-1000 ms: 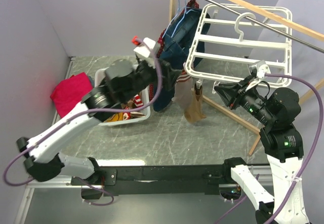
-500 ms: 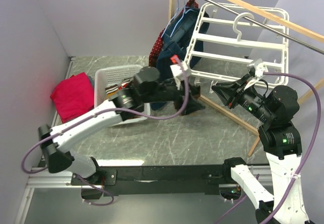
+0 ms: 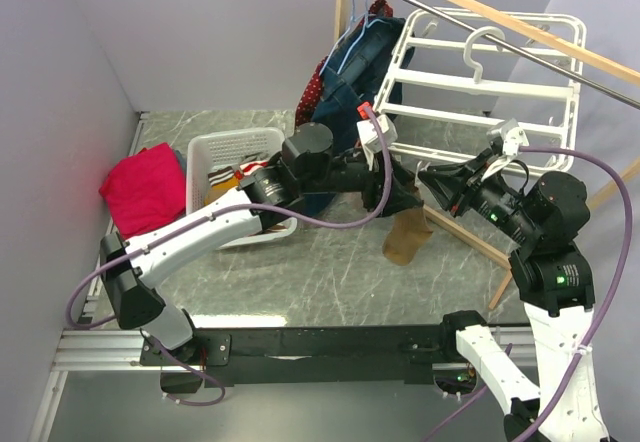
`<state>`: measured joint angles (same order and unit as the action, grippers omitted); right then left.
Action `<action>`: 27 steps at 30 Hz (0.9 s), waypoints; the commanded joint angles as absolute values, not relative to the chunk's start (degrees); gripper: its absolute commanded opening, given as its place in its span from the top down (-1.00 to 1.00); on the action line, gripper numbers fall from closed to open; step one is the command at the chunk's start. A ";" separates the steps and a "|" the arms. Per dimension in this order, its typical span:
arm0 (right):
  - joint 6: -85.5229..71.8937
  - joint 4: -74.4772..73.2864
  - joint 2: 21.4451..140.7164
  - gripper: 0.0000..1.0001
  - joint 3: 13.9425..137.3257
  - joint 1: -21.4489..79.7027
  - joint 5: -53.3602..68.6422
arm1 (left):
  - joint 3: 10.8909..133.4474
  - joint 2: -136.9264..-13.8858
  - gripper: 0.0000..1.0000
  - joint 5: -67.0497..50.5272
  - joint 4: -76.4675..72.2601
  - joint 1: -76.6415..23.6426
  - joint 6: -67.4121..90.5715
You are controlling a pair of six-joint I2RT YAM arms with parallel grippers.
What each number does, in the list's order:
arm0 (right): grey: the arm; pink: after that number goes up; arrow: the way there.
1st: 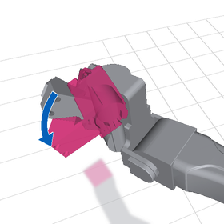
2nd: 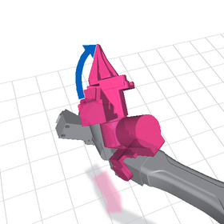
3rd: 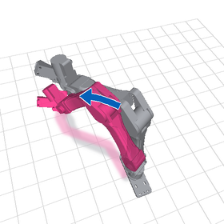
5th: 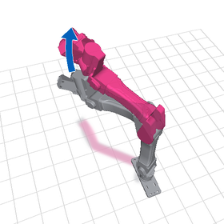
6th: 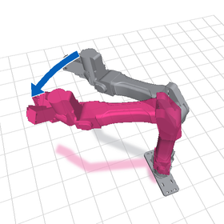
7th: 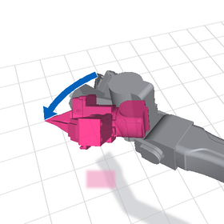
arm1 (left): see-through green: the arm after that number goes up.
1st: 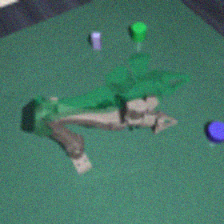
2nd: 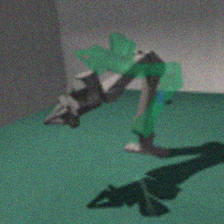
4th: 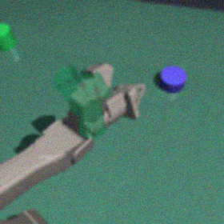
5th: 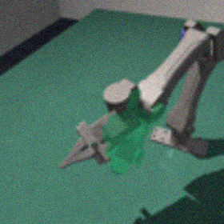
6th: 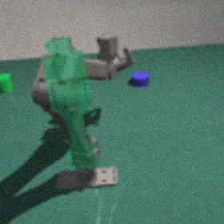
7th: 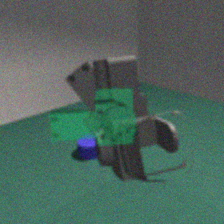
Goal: Clip the socks to the hanger
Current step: Open the clamp at the hanger.
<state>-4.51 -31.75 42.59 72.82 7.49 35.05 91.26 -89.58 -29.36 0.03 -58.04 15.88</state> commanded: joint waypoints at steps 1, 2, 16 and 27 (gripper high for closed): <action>-5.10 -32.78 41.66 0.93 71.81 8.00 40.43 | 94.13 -91.05 -0.20 -29.02 -5.01 -58.27 16.87; -5.18 -32.70 41.49 0.93 71.81 7.91 40.34 | 94.22 -91.14 -0.19 -28.05 -4.84 -58.18 16.96; -8.96 -33.05 40.78 0.94 72.51 8.09 34.89 | 87.63 -79.29 -0.56 2.17 4.39 -65.65 7.39; -11.77 -31.82 40.69 0.93 72.59 8.00 34.19 | 90.96 -78.48 -0.44 14.68 5.98 -73.11 0.62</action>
<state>-9.23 -31.68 41.12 71.99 7.35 32.14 87.70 -77.56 10.44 6.74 -69.63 4.27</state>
